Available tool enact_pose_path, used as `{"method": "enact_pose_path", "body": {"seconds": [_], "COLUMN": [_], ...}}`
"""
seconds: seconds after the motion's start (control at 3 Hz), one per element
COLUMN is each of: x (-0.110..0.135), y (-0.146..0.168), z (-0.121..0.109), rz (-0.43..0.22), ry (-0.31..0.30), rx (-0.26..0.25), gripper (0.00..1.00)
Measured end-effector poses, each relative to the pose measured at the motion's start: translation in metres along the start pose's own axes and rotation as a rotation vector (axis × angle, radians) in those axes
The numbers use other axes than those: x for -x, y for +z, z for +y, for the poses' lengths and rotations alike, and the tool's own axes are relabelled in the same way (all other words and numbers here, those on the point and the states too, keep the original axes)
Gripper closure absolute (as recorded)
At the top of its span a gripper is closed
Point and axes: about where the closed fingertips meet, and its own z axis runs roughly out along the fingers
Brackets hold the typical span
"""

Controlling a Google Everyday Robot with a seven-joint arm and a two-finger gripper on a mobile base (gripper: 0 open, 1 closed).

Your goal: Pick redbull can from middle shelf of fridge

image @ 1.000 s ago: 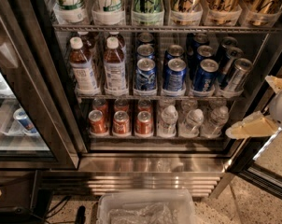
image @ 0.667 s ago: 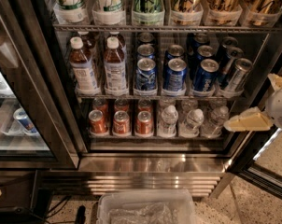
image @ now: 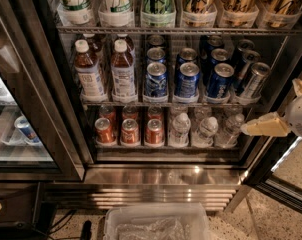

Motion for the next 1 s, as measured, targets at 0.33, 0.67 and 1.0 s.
{"method": "enact_pose_path", "body": {"seconds": [0.33,0.67,1.0], "x": [0.001,0.001,0.005], "y": [0.003,0.007,0.008], "z": [-0.001,-0.008,0.003], "rz": [-0.035,-0.122,-0.209], "ry": [0.018,0.073,0.116], "rx": [-0.033,-0.081,-0.075], "gripper": [0.0,0.0,0.0]}}
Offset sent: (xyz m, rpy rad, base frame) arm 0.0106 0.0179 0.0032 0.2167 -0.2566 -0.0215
